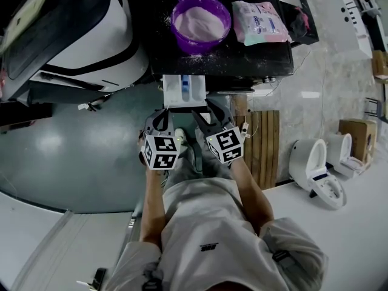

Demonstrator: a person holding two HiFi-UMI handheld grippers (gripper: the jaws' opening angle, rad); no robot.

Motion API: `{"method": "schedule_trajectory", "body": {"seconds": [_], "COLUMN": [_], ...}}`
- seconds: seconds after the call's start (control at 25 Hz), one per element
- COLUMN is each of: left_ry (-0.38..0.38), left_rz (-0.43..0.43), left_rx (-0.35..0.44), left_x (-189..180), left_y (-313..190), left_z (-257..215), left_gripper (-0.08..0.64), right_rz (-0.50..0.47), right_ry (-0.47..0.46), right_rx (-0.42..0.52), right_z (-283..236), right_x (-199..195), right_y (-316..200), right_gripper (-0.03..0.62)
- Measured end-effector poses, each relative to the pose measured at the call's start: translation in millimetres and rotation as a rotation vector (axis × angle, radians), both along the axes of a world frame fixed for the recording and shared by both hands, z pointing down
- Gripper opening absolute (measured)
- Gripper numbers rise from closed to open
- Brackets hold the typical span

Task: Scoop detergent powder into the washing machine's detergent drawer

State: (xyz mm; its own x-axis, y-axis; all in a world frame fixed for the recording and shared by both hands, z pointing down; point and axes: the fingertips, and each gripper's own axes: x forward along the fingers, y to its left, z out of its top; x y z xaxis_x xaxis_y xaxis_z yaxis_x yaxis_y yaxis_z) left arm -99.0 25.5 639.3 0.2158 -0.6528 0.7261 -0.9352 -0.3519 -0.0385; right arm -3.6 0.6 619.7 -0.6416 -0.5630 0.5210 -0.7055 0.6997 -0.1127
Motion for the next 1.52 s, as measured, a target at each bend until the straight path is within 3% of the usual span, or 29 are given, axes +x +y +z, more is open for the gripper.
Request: {"method": "schedule_trajectory", "body": {"seconds": [0.28,0.76,1.0,1.52], "left_ry": [0.084,0.199,0.225,0.229], "left_rz": [-0.002,0.086,0.096,0.105], "left_rx": [0.074,0.296,0.314,0.330], "left_x": [0,15,16,13], "left_y": [3,14,19,10], "left_z": [-31,-102,-112,-120], "left_gripper": [0.015,0.015,0.015,0.015], "right_rz": [0.013,0.064,0.111,0.109], "right_ry": [0.005,-0.010,0.012,0.011], "right_rx": [0.050,0.145,0.187,0.206], "right_z": [-25,-84,-96,-110], "right_x": [5,21,34,28], "right_y": [1,25,30,23], "right_gripper": [0.207,0.207,0.207,0.207]}}
